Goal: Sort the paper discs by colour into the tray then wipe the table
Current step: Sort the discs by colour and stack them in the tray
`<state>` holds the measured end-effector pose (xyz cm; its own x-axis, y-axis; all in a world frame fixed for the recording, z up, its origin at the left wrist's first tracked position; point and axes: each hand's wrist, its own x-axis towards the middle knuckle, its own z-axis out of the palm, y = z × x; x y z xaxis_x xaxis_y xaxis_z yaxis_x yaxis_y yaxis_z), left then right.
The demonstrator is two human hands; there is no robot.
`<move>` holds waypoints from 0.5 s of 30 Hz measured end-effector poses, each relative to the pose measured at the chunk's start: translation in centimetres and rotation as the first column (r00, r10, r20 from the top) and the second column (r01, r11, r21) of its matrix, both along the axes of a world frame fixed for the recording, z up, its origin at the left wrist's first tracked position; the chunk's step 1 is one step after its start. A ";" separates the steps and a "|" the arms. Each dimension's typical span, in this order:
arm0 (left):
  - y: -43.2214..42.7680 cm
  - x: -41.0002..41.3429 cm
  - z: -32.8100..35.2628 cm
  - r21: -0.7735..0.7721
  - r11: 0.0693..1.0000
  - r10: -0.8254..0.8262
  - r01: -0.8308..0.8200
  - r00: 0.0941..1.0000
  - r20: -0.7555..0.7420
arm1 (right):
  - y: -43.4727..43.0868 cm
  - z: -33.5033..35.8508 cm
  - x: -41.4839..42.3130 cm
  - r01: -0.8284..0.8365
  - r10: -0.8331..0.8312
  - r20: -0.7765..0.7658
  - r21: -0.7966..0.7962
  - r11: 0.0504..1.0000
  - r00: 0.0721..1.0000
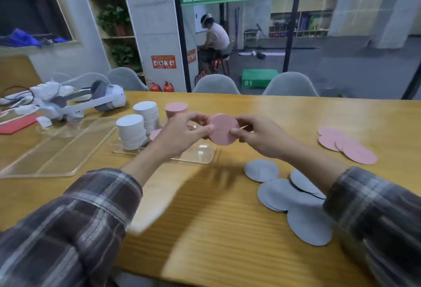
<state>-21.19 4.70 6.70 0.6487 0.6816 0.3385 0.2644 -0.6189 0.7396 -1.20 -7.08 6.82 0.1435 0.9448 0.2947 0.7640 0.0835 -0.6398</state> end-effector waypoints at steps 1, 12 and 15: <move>0.5 -1.0 0.1 -0.012 1.000 0.019 -0.019 1.000 0.007 | 0.9 0.1 -0.8 -0.019 0.019 0.006 -0.002 1.000 1.000; 5.6 -8.1 -0.3 -0.070 0.962 0.265 -0.264 0.964 0.012 | 9.6 0.3 -8.0 -0.110 0.111 0.002 -0.090 0.990 0.994; 6.8 -8.8 -0.9 -0.082 0.941 0.330 -0.329 0.944 -0.006 | 11.2 -0.1 -9.0 -0.098 0.095 -0.028 -0.114 0.989 0.995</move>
